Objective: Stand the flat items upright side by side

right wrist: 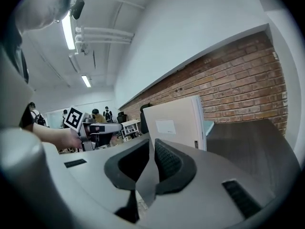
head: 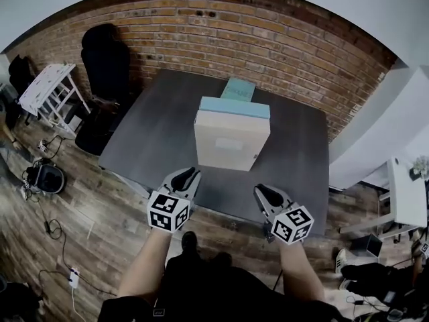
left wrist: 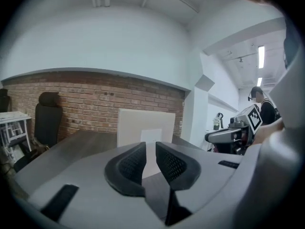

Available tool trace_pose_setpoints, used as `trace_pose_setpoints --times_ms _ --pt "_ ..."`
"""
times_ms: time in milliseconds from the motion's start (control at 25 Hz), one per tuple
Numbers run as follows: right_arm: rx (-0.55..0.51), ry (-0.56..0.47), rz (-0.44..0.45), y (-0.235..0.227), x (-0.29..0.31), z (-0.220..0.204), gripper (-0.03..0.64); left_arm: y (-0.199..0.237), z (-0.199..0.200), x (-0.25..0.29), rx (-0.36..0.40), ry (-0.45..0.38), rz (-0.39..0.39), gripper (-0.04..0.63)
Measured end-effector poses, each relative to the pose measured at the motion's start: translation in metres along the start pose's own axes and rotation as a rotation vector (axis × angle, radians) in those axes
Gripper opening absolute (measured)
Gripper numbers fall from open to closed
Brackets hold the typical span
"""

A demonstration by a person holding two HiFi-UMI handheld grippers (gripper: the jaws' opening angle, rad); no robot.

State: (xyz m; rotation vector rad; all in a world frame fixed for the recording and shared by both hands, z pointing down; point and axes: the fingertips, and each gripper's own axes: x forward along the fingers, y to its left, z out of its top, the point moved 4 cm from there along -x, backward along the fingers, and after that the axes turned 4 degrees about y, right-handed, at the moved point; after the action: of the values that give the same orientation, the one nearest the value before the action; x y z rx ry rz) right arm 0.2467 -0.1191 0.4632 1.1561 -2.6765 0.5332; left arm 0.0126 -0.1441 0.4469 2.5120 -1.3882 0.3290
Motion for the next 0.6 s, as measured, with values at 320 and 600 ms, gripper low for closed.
trace_pose_setpoints --times_ms 320,600 --pt "-0.03 -0.045 0.027 0.011 -0.026 0.0 0.017 -0.025 -0.003 -0.025 -0.008 -0.019 0.047 0.026" --pt "-0.07 -0.083 0.027 0.03 -0.019 0.022 0.017 -0.015 0.03 -0.041 0.048 -0.089 0.027 0.023"
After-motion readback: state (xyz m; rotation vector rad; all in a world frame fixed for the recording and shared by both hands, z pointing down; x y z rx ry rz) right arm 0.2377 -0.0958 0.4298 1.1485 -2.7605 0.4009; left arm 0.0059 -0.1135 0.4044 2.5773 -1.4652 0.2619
